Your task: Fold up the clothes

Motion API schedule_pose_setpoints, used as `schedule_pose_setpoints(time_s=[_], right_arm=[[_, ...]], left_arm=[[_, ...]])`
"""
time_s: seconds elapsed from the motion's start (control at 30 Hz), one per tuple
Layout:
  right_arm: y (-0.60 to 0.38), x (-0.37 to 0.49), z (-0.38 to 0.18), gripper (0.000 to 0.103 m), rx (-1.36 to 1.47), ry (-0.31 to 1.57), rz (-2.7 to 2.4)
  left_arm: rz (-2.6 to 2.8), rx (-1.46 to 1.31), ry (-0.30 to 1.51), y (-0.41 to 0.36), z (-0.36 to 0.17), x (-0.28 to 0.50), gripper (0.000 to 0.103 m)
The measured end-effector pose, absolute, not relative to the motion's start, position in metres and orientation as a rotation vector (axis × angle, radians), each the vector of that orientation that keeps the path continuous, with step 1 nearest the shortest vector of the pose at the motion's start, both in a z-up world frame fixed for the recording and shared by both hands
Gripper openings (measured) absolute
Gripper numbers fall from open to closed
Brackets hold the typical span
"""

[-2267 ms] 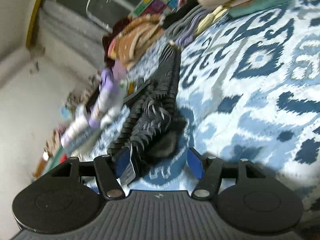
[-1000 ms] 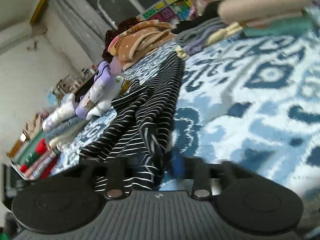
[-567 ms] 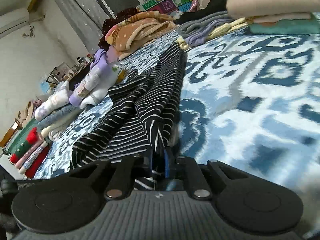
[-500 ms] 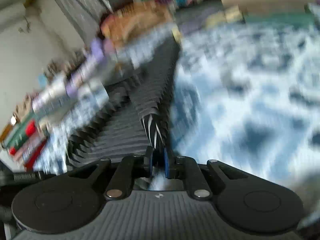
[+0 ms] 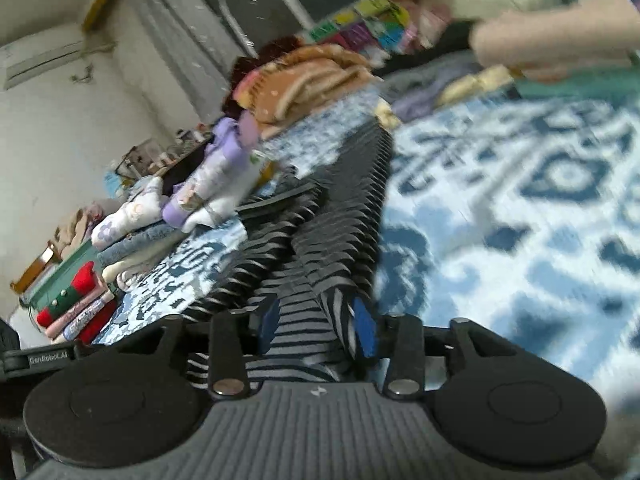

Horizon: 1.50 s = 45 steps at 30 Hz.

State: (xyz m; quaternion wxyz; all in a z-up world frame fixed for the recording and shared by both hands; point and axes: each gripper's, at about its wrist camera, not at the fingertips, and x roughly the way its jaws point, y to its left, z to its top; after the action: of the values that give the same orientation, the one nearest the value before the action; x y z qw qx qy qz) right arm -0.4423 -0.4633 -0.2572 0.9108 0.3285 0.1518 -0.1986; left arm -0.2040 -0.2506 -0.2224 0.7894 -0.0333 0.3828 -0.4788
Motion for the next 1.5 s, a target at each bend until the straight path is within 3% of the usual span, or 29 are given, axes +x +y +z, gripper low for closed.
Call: schedule_pose_setpoints(time_s=[0.23,0.6,0.83,0.97,1.0,1.03,1.4,1.5], right_arm=[[-0.473,-0.404,-0.254,0.052,0.564,0.314,-0.396],[-0.486,-0.384,-0.268,0.054,0.600,0.341,-0.390],[-0.496,-0.383,-0.276,0.061,0.649,0.334,-0.403],[-0.496,-0.380,-0.278,0.066,0.645,0.335,-0.396],[-0.496,-0.379,-0.278,0.066,0.644,0.334,-0.395],[-0.497,-0.379,-0.278,0.066,0.645,0.333,-0.394],[-0.498,-0.381,-0.279,0.067,0.649,0.329,-0.413],[-0.500,-0.383,-0.280,0.076,0.659,0.336,-0.451]], left_arm=[[-1.049,-0.056,0.778,-0.291,-0.210,-0.169,0.050],[-0.949,-0.369,1.015,-0.371,-0.224,-0.039,0.045],[-0.875,-0.465,1.093,-0.402,-0.253,-0.002,0.037],[-0.879,-0.454,1.066,-0.415,-0.254,0.002,0.034],[-0.880,-0.442,1.053,-0.419,-0.253,0.002,0.025],[-0.874,-0.410,1.031,-0.422,-0.250,0.000,0.007],[-0.883,-0.157,0.746,-0.404,-0.180,-0.028,0.004],[-0.873,-0.106,0.684,-0.384,-0.161,-0.023,0.004]])
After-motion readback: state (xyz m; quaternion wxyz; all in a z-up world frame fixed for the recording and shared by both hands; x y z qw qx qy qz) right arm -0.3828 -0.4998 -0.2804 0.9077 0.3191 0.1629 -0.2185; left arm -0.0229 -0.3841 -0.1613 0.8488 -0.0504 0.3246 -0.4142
